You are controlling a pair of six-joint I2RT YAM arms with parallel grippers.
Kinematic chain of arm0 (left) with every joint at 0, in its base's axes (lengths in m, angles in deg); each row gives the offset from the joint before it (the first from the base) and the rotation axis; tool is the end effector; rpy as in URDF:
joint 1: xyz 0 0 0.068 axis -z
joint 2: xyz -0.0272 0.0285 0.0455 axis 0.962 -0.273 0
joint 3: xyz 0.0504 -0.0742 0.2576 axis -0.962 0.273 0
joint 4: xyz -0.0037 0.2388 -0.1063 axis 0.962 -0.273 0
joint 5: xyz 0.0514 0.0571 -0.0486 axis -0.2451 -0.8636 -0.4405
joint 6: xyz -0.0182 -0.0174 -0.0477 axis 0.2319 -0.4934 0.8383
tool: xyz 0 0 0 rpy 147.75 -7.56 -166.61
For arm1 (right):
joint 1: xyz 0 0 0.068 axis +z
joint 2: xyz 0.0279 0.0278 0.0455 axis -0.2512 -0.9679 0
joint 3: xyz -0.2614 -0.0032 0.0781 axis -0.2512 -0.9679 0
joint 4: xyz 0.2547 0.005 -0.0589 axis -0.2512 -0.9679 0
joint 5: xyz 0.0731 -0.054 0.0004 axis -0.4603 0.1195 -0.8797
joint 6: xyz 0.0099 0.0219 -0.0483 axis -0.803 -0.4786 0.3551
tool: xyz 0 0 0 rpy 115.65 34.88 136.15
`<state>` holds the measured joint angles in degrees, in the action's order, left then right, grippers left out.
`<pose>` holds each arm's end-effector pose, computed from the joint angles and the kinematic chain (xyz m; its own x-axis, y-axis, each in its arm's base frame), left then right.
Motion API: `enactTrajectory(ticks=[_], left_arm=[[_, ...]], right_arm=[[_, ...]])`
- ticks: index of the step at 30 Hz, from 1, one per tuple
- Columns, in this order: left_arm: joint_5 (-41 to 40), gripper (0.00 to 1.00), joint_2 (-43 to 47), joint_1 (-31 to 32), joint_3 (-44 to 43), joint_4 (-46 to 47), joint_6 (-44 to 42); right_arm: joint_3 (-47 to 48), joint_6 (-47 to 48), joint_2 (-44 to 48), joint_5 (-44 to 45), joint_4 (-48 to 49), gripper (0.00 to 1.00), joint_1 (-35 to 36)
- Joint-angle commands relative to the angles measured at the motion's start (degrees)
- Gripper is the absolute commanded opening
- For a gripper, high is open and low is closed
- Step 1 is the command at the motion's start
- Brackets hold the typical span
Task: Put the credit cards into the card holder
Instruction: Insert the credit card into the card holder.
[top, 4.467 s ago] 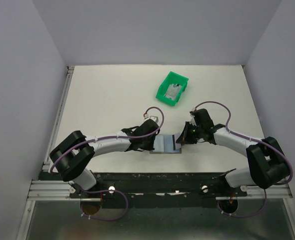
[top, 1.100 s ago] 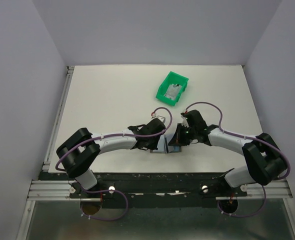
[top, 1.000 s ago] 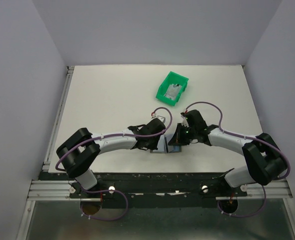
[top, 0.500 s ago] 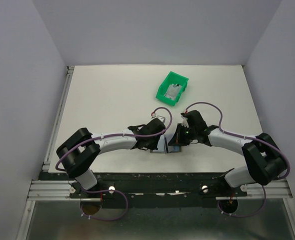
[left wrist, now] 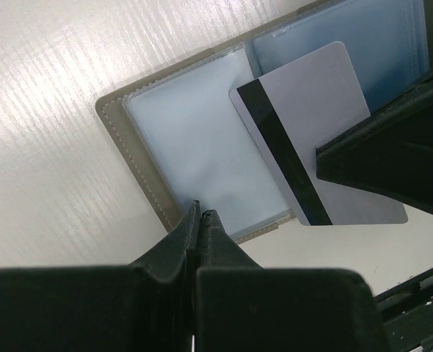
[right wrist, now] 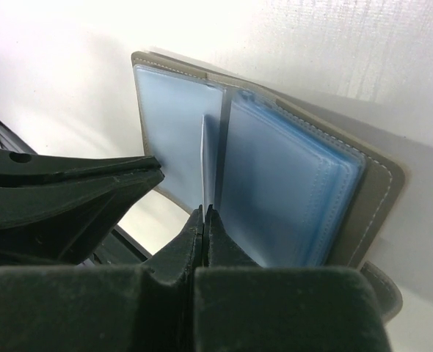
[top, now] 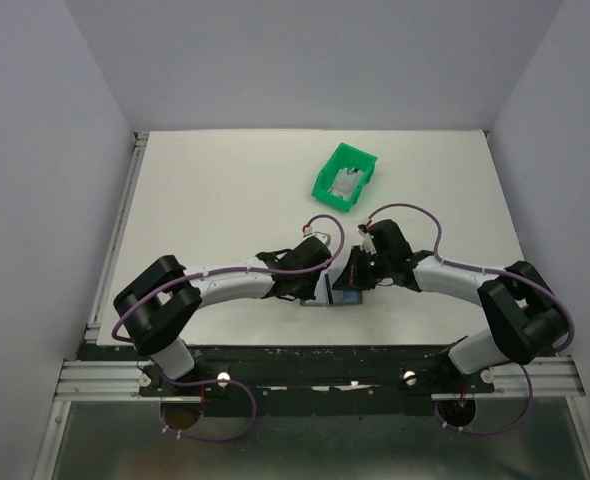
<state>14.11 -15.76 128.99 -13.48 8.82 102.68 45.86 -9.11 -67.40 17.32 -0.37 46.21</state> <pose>0.1866 -0.2573 0.1697 -0.8401 0.2085 -0.5007 0.3593 0.9055 -0.2258 0.2217 0.1541 0.1496 -0.9561 0.1213 -0.2667 -0.0900 0.7445 0.6615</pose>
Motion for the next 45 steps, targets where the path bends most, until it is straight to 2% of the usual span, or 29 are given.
enactTrajectory(ticks=[1,6,14,45], left_arm=[[-0.71,0.00,-0.72,0.10,-1.25,0.54,0.44],[-0.71,0.00,-0.90,0.10,-1.43,0.54,0.26],[-0.35,0.00,-1.51,0.10,-1.87,0.54,0.00],[-0.27,0.00,-1.87,0.10,-1.52,0.80,0.26]], right_arm=[[-0.72,-0.30,-1.36,-2.09,2.99,0.00,0.16],[-0.37,0.14,0.13,-0.26,1.59,0.00,0.16],[0.51,1.11,2.86,6.16,-7.38,0.00,0.16],[0.24,1.11,5.85,8.98,-10.37,0.00,0.16]])
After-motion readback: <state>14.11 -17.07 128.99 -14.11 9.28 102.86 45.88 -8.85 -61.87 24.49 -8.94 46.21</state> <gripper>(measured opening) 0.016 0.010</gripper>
